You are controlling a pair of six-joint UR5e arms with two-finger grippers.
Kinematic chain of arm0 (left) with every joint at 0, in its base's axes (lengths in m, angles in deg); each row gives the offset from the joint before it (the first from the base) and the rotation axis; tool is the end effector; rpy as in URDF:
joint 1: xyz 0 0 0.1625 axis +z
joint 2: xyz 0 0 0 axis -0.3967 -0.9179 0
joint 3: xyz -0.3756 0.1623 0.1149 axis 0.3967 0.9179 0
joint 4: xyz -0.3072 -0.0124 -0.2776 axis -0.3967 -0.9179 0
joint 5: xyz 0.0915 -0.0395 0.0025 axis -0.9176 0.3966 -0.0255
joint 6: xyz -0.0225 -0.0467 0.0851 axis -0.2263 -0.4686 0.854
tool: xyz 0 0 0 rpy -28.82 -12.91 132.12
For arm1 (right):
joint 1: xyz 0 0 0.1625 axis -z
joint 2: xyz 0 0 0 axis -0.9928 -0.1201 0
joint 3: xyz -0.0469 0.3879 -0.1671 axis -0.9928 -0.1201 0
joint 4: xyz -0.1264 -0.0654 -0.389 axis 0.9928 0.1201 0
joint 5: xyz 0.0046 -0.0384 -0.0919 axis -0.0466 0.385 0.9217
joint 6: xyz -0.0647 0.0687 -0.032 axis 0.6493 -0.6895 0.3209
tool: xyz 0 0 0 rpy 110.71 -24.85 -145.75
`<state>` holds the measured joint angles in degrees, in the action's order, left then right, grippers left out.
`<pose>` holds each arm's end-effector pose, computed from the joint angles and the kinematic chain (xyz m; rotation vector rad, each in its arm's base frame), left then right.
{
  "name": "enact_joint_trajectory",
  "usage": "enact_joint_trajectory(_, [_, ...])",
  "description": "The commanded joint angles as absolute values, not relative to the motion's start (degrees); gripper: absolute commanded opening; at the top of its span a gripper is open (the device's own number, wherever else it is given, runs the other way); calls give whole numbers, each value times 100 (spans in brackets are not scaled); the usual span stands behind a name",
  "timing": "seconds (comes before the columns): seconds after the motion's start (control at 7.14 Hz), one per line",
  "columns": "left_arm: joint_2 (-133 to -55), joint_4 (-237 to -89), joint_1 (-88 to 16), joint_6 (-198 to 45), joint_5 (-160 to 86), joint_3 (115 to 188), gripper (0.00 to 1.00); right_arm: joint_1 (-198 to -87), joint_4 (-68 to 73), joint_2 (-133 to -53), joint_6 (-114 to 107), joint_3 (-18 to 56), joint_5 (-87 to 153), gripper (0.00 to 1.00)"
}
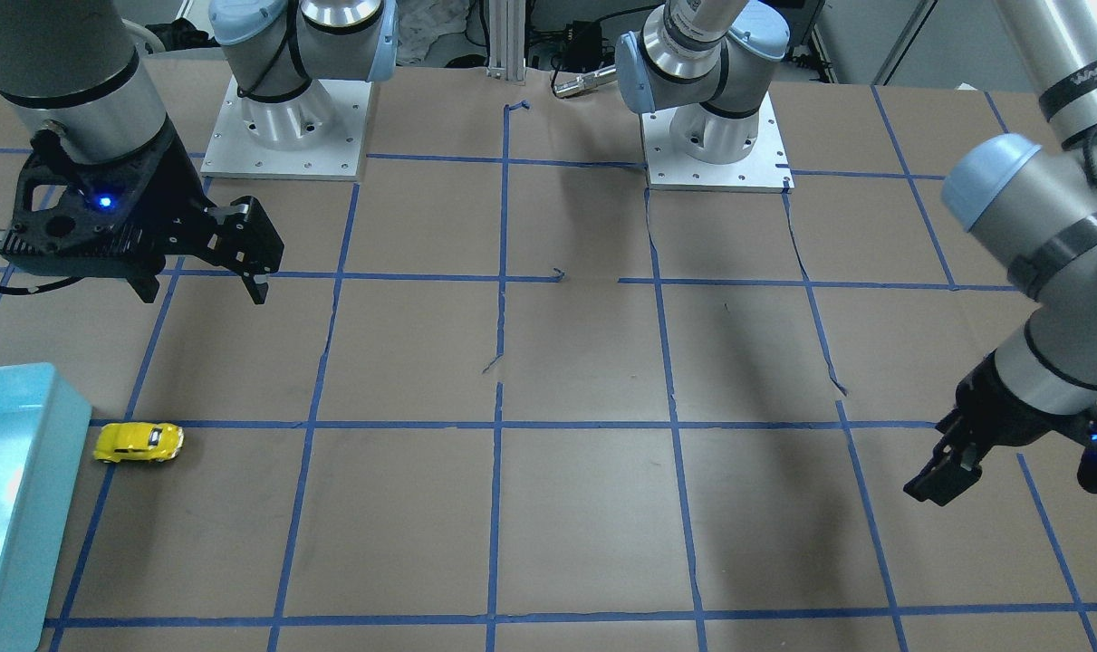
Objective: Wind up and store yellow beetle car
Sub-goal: 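Raise the left arm away while the right gripper moves toward the rolled car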
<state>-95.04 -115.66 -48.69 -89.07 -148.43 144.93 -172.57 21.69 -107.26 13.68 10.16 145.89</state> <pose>0.0695 -0.6489 0.3700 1.2019 -2.8846 0.1582 0.1282 -0.5466 0.4952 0.0027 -3.1351 0.1635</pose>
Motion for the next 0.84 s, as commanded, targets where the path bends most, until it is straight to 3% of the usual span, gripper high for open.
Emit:
enact_joint_trajectory(0.0, [-9146,-12182,-4870,-7324,-14938,14090,100,-17257,2169,-10701,1418,1025,14565,100])
enact_joint_trajectory(0.28, [-9031,-12235,-4861,-6276,-14955,14107,100,-17188,2212,-10639,2028,1025,14565,100])
enact_joint_trajectory(0.7, [-8488,-13094,-5009,-5563,-15104,14054,100,-16407,2203,-10439,5069,1068,14285,100])
